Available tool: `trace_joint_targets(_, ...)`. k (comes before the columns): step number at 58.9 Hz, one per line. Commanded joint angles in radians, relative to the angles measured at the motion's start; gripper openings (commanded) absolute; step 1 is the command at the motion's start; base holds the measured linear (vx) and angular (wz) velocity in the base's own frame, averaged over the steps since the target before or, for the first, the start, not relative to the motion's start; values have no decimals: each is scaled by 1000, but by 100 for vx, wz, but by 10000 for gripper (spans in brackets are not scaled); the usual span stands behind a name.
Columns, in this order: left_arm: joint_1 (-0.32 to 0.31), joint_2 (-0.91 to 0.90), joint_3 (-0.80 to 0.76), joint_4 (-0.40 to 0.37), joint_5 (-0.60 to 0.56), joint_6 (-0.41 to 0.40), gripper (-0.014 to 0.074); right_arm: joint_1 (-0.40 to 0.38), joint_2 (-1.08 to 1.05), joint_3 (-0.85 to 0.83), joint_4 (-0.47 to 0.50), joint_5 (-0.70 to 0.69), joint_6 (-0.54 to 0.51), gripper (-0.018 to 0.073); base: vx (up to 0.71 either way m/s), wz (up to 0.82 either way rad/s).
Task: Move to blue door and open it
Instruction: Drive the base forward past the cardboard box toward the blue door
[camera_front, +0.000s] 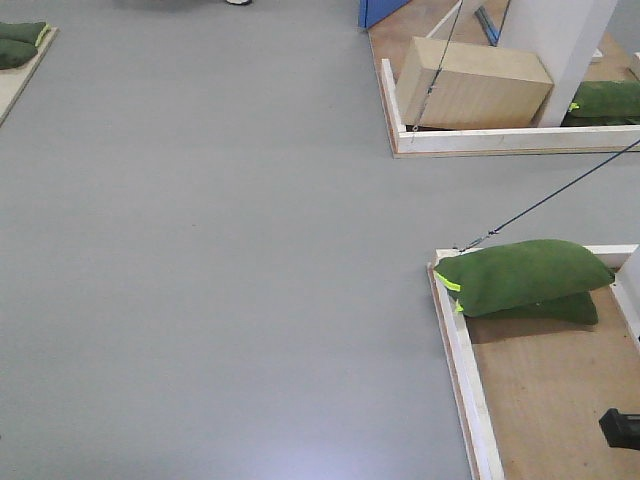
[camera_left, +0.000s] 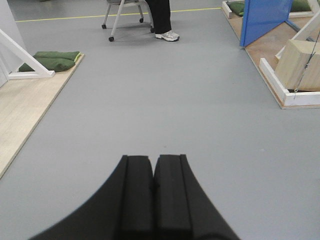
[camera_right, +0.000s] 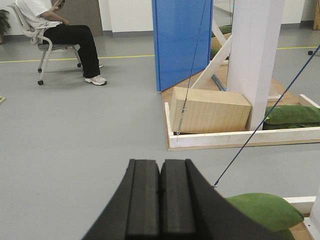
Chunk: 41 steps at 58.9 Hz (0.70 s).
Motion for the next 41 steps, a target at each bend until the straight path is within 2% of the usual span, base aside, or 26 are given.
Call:
trace_joint_targets(1, 1, -17, 4, 0, -78, -3, 70, -1, -20, 20, -2, -76, -4, 2, 0, 0)
trace_joint_targets(41, 1, -17, 4, 0, -78, -3, 70, -1, -20, 20, -2, -78, -4, 2, 0, 0)
